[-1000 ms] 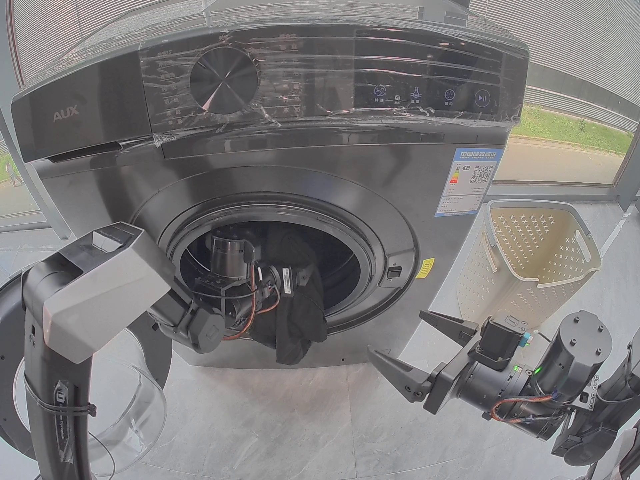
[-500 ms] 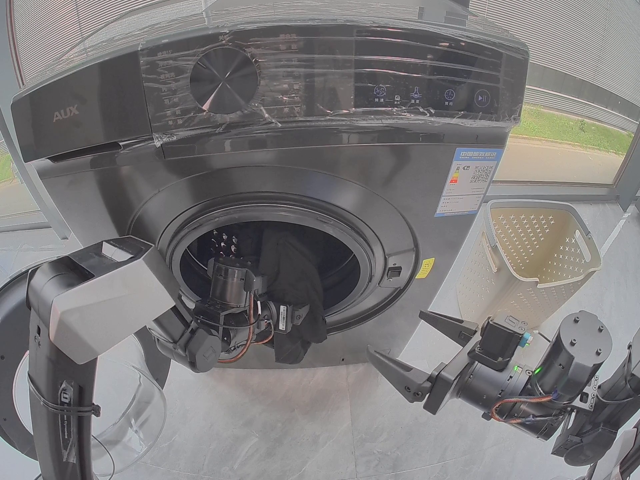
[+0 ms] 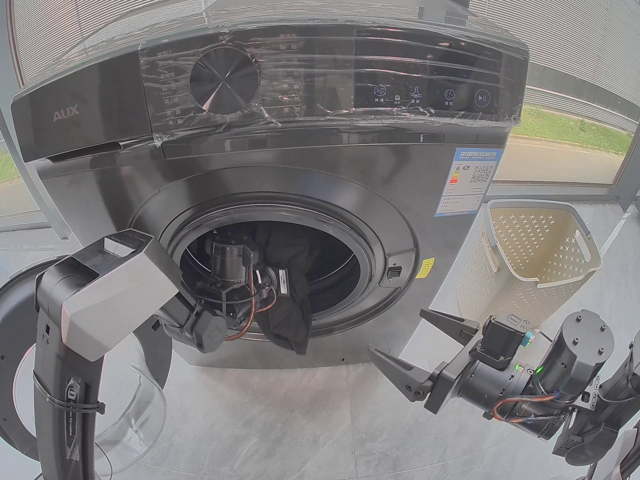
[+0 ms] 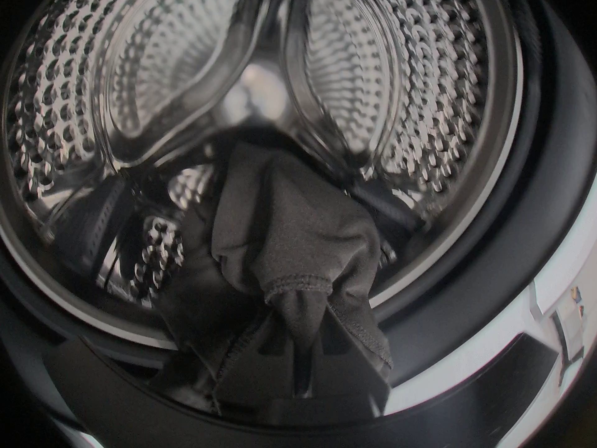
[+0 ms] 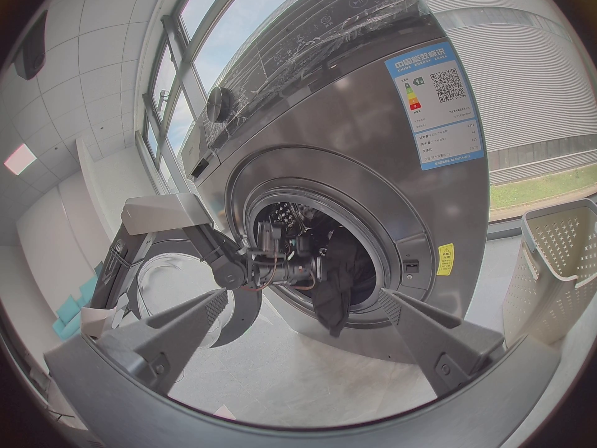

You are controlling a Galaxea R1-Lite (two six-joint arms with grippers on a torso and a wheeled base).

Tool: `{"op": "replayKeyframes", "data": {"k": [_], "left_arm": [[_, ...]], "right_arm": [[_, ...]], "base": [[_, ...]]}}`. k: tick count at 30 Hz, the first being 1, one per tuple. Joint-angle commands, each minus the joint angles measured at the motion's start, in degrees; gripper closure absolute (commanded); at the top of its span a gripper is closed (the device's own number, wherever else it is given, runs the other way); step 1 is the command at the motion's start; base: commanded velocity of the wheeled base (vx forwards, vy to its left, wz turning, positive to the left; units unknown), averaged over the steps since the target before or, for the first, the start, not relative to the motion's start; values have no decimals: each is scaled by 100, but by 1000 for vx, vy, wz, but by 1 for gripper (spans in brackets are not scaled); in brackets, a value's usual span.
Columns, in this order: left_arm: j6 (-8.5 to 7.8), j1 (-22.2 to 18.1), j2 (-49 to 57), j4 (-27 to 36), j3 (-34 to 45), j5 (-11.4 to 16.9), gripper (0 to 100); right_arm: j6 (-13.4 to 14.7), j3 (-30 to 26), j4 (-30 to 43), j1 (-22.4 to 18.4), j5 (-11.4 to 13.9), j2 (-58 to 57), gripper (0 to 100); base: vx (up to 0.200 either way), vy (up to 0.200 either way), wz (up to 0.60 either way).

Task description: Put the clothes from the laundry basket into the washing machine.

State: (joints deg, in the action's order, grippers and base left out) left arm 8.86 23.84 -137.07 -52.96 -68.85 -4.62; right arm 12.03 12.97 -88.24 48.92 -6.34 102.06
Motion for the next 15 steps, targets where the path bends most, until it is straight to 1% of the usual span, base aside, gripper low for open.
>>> {"op": "replayKeyframes", "data": {"k": [1,5,8,11,12,15], "left_arm": [[186,-64,-92,-250,-867,-250,100],[186,-64,-355,-558,-1227,-311,100],[151,-73,-558,-734,-1429,-373,100],[151,-73,-575,-786,-1456,-373,100],[151,-64,-549,-804,-1429,-364,0],[186,-47,-470,-795,-1280,-373,0]], "right_arm": [[1,4,-1,3,1,-11,0],[1,-5,-1,-5,1,-37,0],[1,-5,-1,-5,-8,-63,0],[1,-5,-1,-5,-8,-63,0],[1,-5,-1,-5,-8,-63,0],[1,-5,-1,-5,-8,-63,0]], "base": [[0,0,0],[0,0,0],[0,0,0],[0,0,0],[0,0,0],[0,0,0]]}}
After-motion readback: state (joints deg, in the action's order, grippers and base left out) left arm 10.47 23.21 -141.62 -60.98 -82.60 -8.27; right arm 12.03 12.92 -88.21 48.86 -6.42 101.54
